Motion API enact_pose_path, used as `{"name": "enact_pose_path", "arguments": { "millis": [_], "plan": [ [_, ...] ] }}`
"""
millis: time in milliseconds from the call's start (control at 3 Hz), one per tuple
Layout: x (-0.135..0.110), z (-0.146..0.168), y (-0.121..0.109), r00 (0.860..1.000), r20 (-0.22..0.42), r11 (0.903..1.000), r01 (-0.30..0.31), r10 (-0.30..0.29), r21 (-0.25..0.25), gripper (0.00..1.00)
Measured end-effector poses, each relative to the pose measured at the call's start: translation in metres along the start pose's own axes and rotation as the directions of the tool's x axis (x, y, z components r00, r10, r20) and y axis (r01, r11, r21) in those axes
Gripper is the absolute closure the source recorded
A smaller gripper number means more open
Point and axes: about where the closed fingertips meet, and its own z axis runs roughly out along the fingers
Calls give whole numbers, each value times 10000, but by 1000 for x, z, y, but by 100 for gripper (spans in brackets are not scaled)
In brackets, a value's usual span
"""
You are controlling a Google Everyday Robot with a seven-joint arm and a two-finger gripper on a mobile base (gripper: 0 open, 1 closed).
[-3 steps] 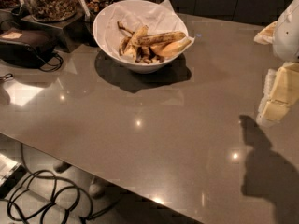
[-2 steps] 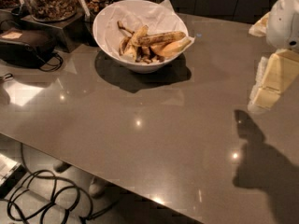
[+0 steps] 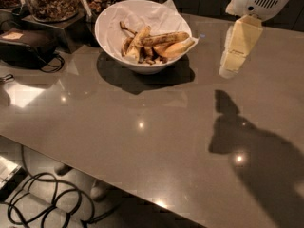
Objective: Pick banana from white bowl
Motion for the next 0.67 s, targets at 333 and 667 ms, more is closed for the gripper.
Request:
{"name": "enact_pose_path", "arguments": {
  "millis": [333, 667],
  "plan": [
    [-14, 13, -16, 9992, 400, 10000, -84, 83, 21, 0],
    [-37, 27, -44, 9993, 365, 9999, 87, -84, -55, 0]
  ]
}}
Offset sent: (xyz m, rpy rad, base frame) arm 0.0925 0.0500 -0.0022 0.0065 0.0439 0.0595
